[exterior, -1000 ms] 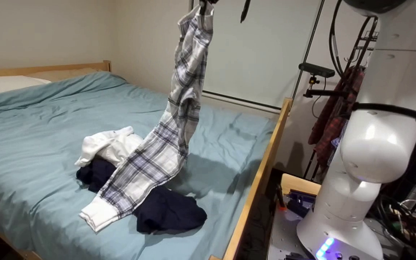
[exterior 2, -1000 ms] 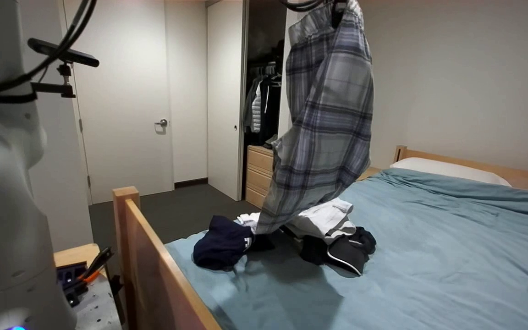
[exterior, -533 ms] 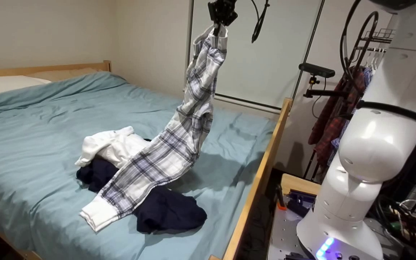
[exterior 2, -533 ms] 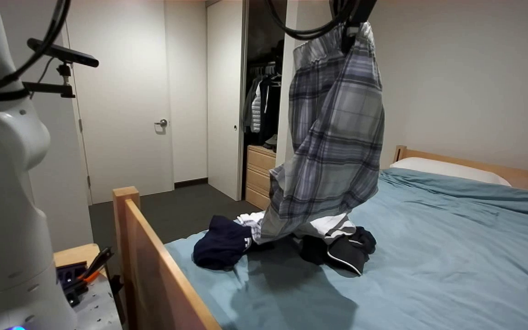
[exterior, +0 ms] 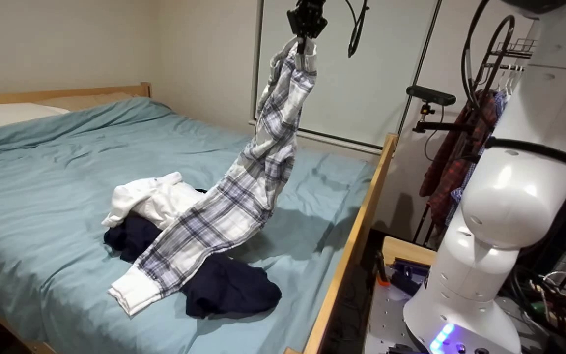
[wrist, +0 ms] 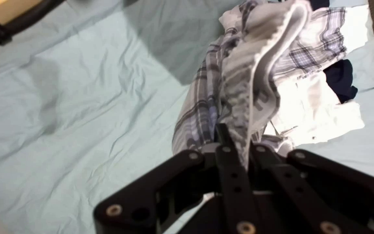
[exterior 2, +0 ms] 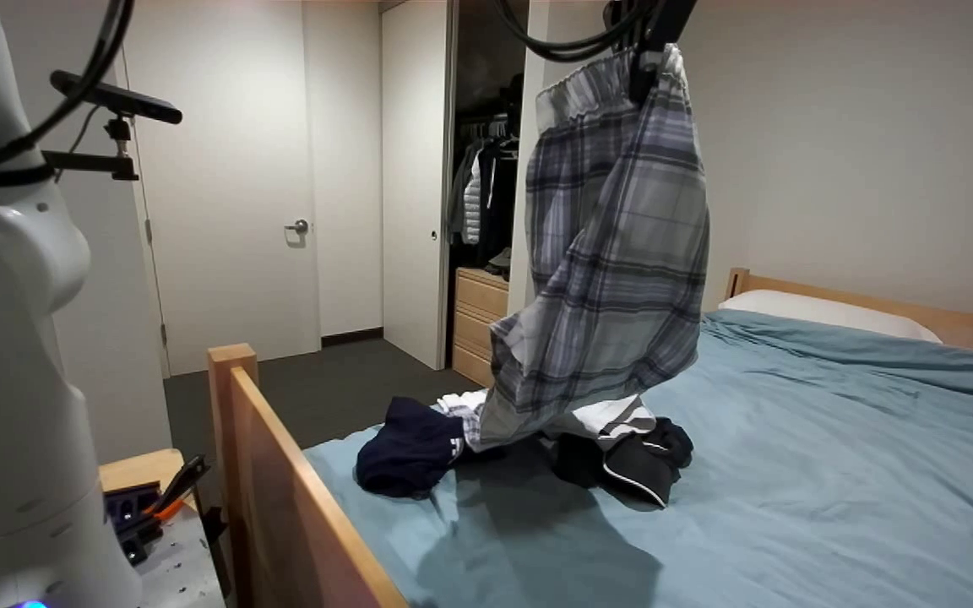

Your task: Move the pajama pants slightly to the right, unfold them, then put them back

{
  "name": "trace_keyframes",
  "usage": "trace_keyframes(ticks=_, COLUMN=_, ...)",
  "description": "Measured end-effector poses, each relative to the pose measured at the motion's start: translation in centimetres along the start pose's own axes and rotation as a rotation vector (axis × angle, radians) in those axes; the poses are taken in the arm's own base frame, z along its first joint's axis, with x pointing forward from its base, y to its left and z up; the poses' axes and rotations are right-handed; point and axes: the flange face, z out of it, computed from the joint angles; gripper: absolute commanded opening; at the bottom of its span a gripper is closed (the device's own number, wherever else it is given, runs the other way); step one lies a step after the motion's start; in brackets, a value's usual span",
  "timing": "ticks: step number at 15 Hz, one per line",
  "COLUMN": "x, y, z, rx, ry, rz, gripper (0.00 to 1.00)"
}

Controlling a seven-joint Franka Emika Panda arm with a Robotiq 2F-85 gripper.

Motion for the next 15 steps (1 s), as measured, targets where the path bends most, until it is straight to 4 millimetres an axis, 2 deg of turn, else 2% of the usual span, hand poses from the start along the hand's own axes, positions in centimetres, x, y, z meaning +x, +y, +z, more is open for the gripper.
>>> trace_keyframes(ticks=2, x=-0.1, y=-0.1, z=0.2, rx=0.005, ry=-0.020, rz=-0.006, gripper=0.06)
trace_keyframes(ticks=7, x=-0.1, y=-0.3, z=0.5, rx=0.058, ry=-0.036, rz=-0.002, gripper=0.06)
trace_keyframes(ticks=8, x=-0.1, y=-0.3, z=0.5, rx=0.058, ry=-0.036, rz=-0.002, gripper=0.03)
trace_keyframes(ticks=11, x=0.0, y=-0.2, z=0.9, rx=0.057, ry=-0.042, rz=-0.001, gripper=0.03)
trace_keyframes(ticks=13, x=1.4, y=0.2, z=3.3, rx=0.060, ry=-0.069, rz=0.015, gripper=0.03)
trace_keyframes(ticks=15, x=3.8, y=1.4, z=8.2, rx=0.085, ry=-0.118, rz=0.056, gripper=0.03)
